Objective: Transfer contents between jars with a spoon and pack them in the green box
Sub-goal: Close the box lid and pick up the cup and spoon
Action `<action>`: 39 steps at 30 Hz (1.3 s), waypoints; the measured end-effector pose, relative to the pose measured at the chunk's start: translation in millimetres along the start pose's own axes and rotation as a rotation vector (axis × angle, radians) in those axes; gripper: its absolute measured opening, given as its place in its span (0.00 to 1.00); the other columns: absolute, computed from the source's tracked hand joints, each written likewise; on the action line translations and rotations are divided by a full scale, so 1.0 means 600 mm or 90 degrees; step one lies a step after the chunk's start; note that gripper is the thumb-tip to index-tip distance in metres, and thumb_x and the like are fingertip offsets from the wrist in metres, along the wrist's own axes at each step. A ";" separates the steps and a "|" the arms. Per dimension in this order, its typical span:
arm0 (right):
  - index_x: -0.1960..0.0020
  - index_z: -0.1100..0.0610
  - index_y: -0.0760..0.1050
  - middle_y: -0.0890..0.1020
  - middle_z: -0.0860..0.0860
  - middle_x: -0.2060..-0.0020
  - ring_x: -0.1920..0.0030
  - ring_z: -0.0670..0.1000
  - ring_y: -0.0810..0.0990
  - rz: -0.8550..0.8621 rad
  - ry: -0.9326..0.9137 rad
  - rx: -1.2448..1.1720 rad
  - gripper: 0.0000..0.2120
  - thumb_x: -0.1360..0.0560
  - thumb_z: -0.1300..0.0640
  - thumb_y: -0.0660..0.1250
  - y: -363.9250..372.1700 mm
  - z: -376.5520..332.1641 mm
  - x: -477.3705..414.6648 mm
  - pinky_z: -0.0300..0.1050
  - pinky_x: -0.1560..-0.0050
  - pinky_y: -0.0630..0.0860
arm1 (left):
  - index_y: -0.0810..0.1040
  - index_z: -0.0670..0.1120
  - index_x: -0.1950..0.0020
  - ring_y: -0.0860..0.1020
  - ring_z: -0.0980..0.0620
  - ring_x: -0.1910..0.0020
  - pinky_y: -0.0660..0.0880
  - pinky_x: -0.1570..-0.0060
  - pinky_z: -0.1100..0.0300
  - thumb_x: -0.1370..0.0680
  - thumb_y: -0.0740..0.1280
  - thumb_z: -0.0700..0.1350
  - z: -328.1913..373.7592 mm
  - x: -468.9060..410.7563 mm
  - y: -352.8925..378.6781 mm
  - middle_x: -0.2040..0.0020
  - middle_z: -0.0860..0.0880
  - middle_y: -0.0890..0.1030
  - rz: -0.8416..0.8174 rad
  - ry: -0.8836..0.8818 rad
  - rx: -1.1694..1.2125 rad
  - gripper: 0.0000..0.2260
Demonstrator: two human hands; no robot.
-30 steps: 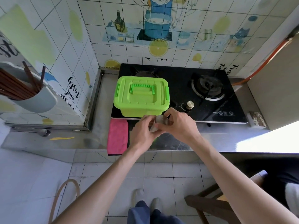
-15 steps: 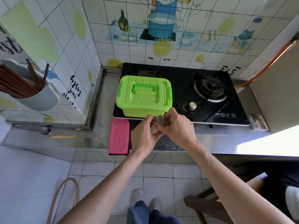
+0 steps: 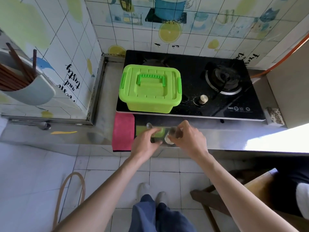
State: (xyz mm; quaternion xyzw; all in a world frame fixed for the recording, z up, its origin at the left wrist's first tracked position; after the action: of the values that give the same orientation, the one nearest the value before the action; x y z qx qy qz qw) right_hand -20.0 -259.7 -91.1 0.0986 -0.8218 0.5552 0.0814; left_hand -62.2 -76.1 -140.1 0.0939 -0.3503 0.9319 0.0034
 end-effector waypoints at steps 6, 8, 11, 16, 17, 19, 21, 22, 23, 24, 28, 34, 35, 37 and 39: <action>0.46 0.52 0.69 0.77 0.45 0.58 0.59 0.55 0.75 0.042 0.074 0.004 0.21 0.28 0.39 0.72 0.010 0.044 -0.030 0.47 0.61 0.69 | 0.82 0.57 0.36 0.84 0.62 0.52 0.77 0.60 0.66 0.17 0.68 0.45 -0.086 -0.002 -0.013 0.48 0.63 0.85 0.015 -0.099 0.003 0.11; 0.45 0.52 0.69 0.76 0.46 0.57 0.57 0.56 0.75 0.043 0.086 0.012 0.22 0.28 0.39 0.72 0.017 0.051 -0.045 0.47 0.60 0.68 | 0.81 0.56 0.35 0.83 0.63 0.58 0.69 0.69 0.73 0.15 0.65 0.42 -0.103 -0.001 -0.020 0.49 0.64 0.86 0.014 -0.115 -0.019 0.12; 0.44 0.53 0.69 0.78 0.47 0.55 0.53 0.57 0.79 0.040 0.090 0.013 0.23 0.28 0.39 0.72 0.031 0.058 -0.068 0.47 0.60 0.70 | 0.80 0.53 0.32 0.84 0.64 0.54 0.75 0.62 0.68 0.14 0.61 0.40 -0.128 -0.003 -0.026 0.48 0.64 0.86 0.007 -0.148 -0.030 0.15; 0.45 0.53 0.69 0.81 0.50 0.52 0.52 0.58 0.81 0.033 0.091 0.022 0.23 0.26 0.39 0.72 0.053 0.060 -0.098 0.47 0.60 0.71 | 0.78 0.50 0.30 0.85 0.58 0.46 0.79 0.51 0.60 0.14 0.56 0.39 -0.148 -0.010 -0.027 0.44 0.58 0.87 0.003 -0.171 -0.019 0.17; 0.45 0.54 0.69 0.81 0.51 0.51 0.52 0.58 0.81 0.032 0.092 0.025 0.22 0.26 0.39 0.71 0.058 0.059 -0.103 0.47 0.59 0.71 | 0.78 0.49 0.30 0.84 0.57 0.45 0.78 0.51 0.59 0.14 0.55 0.38 -0.150 -0.012 -0.028 0.44 0.58 0.87 0.003 -0.173 -0.019 0.18; 0.45 0.54 0.70 0.82 0.52 0.50 0.52 0.59 0.82 0.033 0.094 0.027 0.22 0.26 0.39 0.72 0.065 0.059 -0.111 0.48 0.59 0.72 | 0.78 0.49 0.29 0.84 0.54 0.42 0.79 0.48 0.57 0.14 0.54 0.38 -0.154 -0.018 -0.029 0.42 0.57 0.86 0.003 -0.176 -0.029 0.19; 0.45 0.54 0.70 0.82 0.52 0.50 0.52 0.59 0.82 0.031 0.097 0.029 0.21 0.26 0.40 0.72 0.072 0.060 -0.118 0.47 0.59 0.71 | 0.78 0.49 0.29 0.83 0.52 0.39 0.78 0.42 0.52 0.14 0.54 0.39 -0.162 -0.022 -0.027 0.40 0.57 0.86 0.005 -0.178 -0.038 0.18; 0.45 0.54 0.70 0.82 0.53 0.50 0.51 0.59 0.82 0.030 0.097 0.029 0.21 0.26 0.40 0.72 0.075 0.061 -0.120 0.47 0.59 0.70 | 0.78 0.49 0.29 0.82 0.51 0.39 0.78 0.41 0.50 0.13 0.54 0.40 -0.167 -0.023 -0.026 0.39 0.57 0.85 0.005 -0.179 -0.038 0.18; 0.45 0.55 0.70 0.82 0.53 0.49 0.51 0.60 0.82 0.030 0.096 0.028 0.22 0.26 0.40 0.72 0.078 0.062 -0.123 0.48 0.59 0.70 | 0.77 0.49 0.29 0.82 0.50 0.39 0.78 0.40 0.49 0.13 0.54 0.41 -0.171 -0.023 -0.024 0.40 0.58 0.85 0.005 -0.180 -0.039 0.18; 0.44 0.55 0.70 0.82 0.53 0.49 0.51 0.60 0.82 0.030 0.094 0.026 0.22 0.26 0.40 0.72 0.081 0.064 -0.125 0.48 0.59 0.69 | 0.77 0.50 0.29 0.82 0.51 0.39 0.77 0.40 0.50 0.13 0.53 0.42 -0.174 -0.022 -0.024 0.40 0.59 0.85 0.005 -0.183 -0.043 0.18; 0.44 0.54 0.69 0.82 0.53 0.47 0.50 0.60 0.82 0.032 0.097 0.021 0.23 0.26 0.39 0.72 0.089 0.071 -0.132 0.48 0.58 0.68 | 0.75 0.52 0.27 0.78 0.51 0.35 0.74 0.41 0.53 0.12 0.54 0.44 -0.182 -0.016 -0.022 0.35 0.59 0.83 0.007 -0.199 -0.046 0.17; 0.41 0.55 0.68 0.82 0.53 0.45 0.49 0.60 0.82 0.031 0.098 0.010 0.28 0.27 0.36 0.72 0.095 0.071 -0.134 0.49 0.58 0.70 | 0.79 0.54 0.32 0.79 0.58 0.37 0.77 0.38 0.52 0.15 0.62 0.45 -0.198 -0.019 -0.022 0.38 0.60 0.83 0.005 -0.183 -0.029 0.13; 0.40 0.55 0.67 0.82 0.54 0.45 0.49 0.60 0.82 0.024 0.106 -0.002 0.29 0.27 0.36 0.73 0.096 0.072 -0.132 0.49 0.58 0.71 | 0.79 0.54 0.32 0.79 0.59 0.38 0.77 0.39 0.52 0.15 0.63 0.44 -0.199 -0.021 -0.023 0.38 0.61 0.82 0.010 -0.181 -0.031 0.13; 0.40 0.57 0.66 0.83 0.55 0.47 0.49 0.61 0.83 0.026 0.143 -0.030 0.32 0.28 0.35 0.73 0.097 0.074 -0.117 0.51 0.57 0.72 | 0.79 0.55 0.33 0.78 0.59 0.38 0.77 0.40 0.53 0.16 0.64 0.44 -0.199 -0.026 -0.028 0.38 0.61 0.82 0.020 -0.175 -0.050 0.13; 0.42 0.57 0.66 0.83 0.56 0.50 0.49 0.63 0.83 0.033 0.188 -0.027 0.29 0.27 0.36 0.72 0.099 0.079 -0.095 0.51 0.56 0.71 | 0.79 0.53 0.34 0.78 0.54 0.36 0.77 0.40 0.51 0.17 0.66 0.44 -0.199 -0.033 -0.033 0.37 0.57 0.81 0.041 -0.146 -0.099 0.12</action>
State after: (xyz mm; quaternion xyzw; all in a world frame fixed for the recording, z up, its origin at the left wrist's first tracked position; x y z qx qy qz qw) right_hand 19.2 -278.1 -176.1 -0.0073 -0.8148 0.5481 0.1888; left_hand -62.1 18.2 -218.6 0.1877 -0.4225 0.8847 -0.0596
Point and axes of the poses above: each hand's wrist, its own x-axis away from the middle knuckle, its own y-axis out of the palm, z = x × y, the point moved 4 cm from there along -x, towards the middle knuckle
